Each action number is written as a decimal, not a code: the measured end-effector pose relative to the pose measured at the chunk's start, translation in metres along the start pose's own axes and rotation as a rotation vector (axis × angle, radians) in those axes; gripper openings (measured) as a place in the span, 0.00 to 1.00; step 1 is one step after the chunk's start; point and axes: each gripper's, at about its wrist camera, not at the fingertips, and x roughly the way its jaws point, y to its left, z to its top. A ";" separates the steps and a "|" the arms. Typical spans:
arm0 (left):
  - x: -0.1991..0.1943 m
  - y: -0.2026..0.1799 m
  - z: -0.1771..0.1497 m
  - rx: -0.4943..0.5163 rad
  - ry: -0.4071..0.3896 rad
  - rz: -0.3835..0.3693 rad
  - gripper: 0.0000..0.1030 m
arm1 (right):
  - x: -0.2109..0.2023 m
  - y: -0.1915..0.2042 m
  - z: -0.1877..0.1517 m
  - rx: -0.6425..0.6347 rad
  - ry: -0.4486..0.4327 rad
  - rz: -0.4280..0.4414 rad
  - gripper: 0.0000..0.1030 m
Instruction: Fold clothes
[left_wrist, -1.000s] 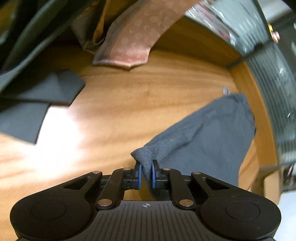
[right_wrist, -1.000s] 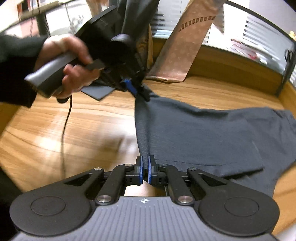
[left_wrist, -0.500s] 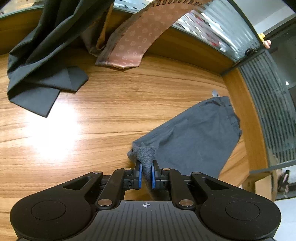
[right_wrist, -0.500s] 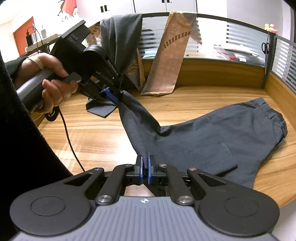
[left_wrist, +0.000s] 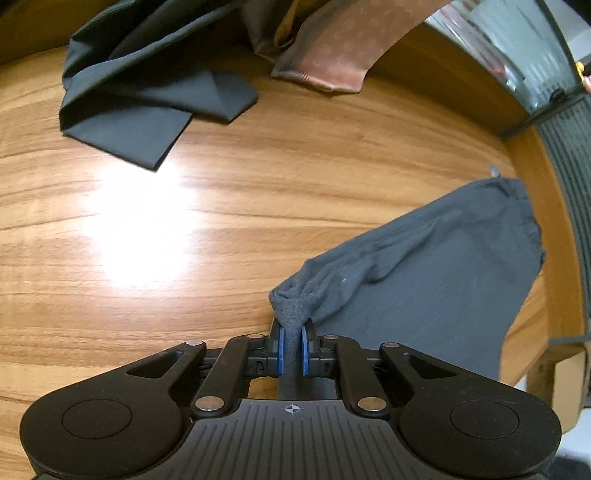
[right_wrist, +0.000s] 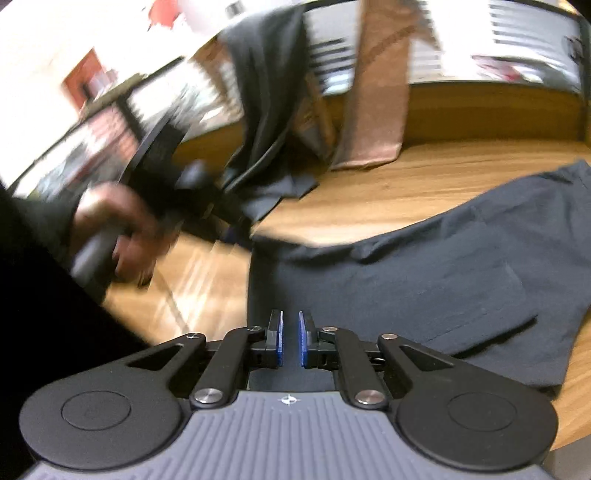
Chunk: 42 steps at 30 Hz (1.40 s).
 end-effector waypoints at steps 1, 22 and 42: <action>0.001 0.002 -0.001 -0.003 0.000 -0.001 0.11 | 0.005 -0.006 0.002 0.009 -0.004 -0.022 0.10; 0.005 0.005 -0.006 -0.050 0.009 0.024 0.11 | 0.227 -0.041 0.063 -0.164 0.161 -0.216 0.10; 0.013 0.008 0.002 -0.073 0.047 0.057 0.11 | 0.217 -0.066 0.070 -0.133 0.129 -0.289 0.13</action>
